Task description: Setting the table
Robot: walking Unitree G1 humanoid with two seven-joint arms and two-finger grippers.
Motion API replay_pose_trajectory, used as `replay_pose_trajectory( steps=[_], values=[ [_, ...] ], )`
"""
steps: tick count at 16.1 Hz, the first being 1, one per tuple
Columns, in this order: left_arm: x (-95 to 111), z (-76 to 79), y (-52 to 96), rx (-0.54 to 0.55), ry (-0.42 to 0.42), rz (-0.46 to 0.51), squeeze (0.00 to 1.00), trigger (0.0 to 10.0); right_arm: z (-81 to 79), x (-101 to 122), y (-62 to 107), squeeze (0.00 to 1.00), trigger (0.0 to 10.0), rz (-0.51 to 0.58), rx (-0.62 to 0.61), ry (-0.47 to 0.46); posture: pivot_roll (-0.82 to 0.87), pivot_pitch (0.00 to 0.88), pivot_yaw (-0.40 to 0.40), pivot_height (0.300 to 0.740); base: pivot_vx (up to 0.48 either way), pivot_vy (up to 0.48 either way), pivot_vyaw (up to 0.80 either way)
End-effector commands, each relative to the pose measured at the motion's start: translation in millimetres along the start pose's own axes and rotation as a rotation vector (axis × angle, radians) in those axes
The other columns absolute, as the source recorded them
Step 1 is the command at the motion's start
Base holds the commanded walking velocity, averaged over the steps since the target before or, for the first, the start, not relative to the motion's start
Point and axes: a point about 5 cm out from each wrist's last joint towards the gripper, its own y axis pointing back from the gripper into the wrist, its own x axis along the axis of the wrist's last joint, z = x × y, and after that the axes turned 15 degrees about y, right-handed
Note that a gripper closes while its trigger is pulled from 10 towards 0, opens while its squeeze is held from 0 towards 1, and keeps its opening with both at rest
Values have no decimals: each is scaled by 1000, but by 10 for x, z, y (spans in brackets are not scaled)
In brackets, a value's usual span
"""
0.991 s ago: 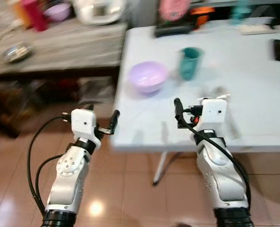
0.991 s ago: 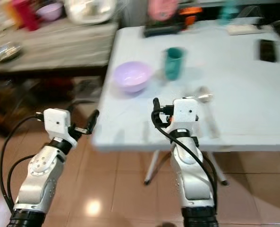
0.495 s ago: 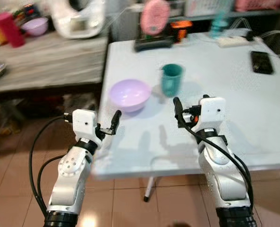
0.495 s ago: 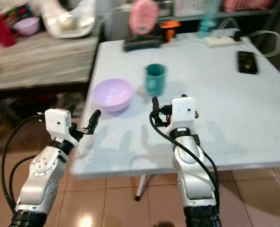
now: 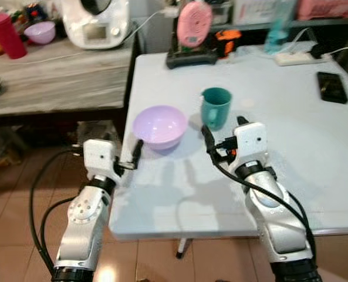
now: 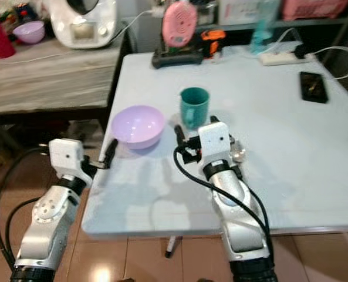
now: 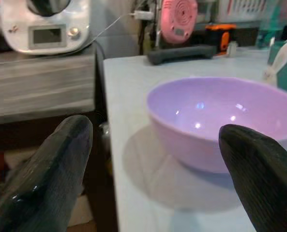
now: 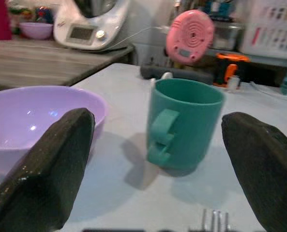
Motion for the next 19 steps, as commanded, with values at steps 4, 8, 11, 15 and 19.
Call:
replay_pose_trajectory(
  steps=[4, 8, 11, 15, 19],
  values=[
    [-8, -106, 156, 20, -44, -12, 0, 10000, -19, 121, -22, 0, 10000, 74, 138, 44, -141, 134, 66, 740, 0, 0, 0],
    [-96, -156, 303, -46, -42, -83, 0, 10000, -2, 101, -103, 0, 10000, 70, 294, 136, -133, 150, 50, 740, 0, 0, 0],
    [-134, -141, 372, -105, -50, -116, 0, 10000, 74, 88, -212, 0, 10000, 70, 404, 222, -131, 161, 36, 740, 0, 0, 0],
    [-171, -95, 426, -166, -50, -138, 0, 10000, 117, 133, -369, 0, 10000, 92, 573, 330, -126, 168, 28, 740, 0, 0, 0],
    [-182, -81, 454, -167, -43, -140, 0, 10000, 115, 169, -550, 0, 10000, 136, 714, 470, -113, 173, 23, 740, 0, 0, 0]
  ],
)
